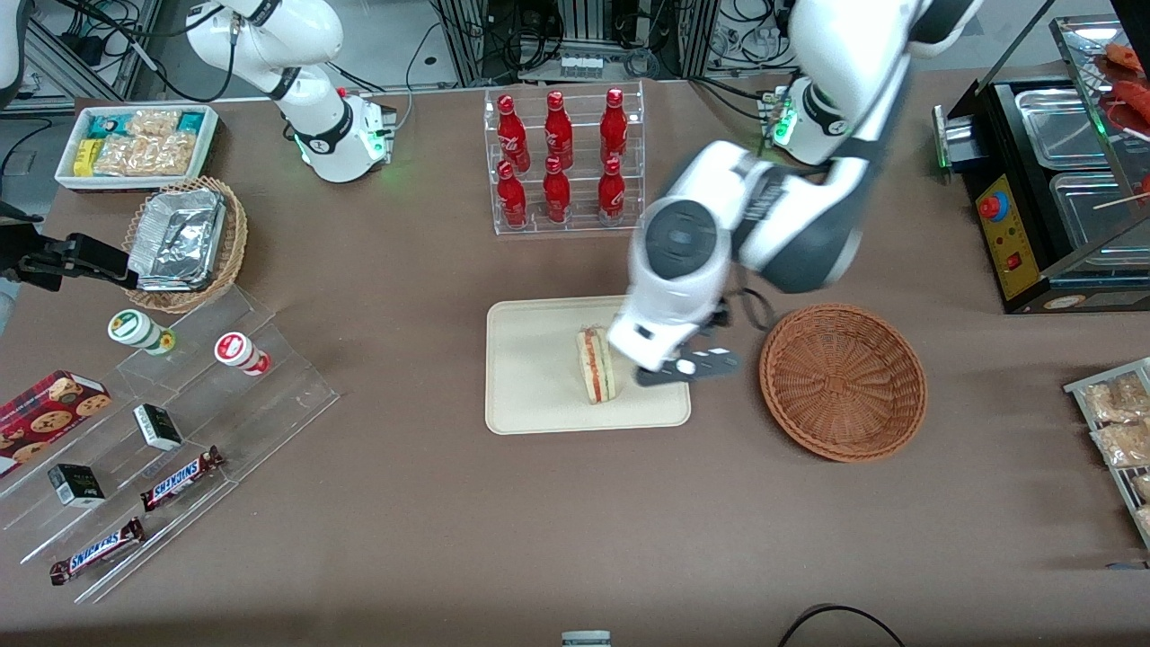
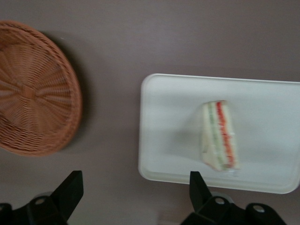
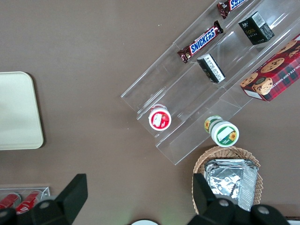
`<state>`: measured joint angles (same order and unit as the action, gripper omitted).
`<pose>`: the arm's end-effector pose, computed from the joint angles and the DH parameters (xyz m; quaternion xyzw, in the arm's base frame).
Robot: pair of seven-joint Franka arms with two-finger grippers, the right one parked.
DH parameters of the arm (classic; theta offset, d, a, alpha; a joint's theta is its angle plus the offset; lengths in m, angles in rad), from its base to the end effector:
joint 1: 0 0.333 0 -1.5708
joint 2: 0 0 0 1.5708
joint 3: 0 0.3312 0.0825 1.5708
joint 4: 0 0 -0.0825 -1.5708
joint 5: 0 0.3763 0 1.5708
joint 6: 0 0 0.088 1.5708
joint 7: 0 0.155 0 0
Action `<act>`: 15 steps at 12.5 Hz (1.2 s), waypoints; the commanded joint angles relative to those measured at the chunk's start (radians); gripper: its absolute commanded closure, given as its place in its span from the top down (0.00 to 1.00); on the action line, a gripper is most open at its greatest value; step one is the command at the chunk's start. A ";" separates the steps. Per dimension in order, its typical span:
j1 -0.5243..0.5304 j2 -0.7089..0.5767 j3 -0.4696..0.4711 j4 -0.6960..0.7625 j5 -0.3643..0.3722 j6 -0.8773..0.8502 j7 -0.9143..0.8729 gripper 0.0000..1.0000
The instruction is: Place sandwich from basket to tray
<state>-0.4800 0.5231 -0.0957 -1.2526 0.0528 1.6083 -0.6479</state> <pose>0.5840 -0.3543 0.4165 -0.9959 -0.0372 0.0664 0.0489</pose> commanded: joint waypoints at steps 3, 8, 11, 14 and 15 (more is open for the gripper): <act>0.225 -0.250 -0.007 -0.270 -0.021 0.001 0.369 1.00; 0.403 -0.408 -0.004 -0.367 -0.048 -0.062 0.697 1.00; 0.506 -0.491 -0.042 -0.387 -0.048 -0.119 0.717 1.00; 0.534 -0.564 -0.041 -0.369 -0.048 -0.197 0.789 1.00; 0.535 -0.583 -0.038 -0.366 -0.048 -0.217 0.792 1.00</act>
<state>0.0373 0.0035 -0.1220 -1.5971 0.0180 1.4251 0.1141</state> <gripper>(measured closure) 0.000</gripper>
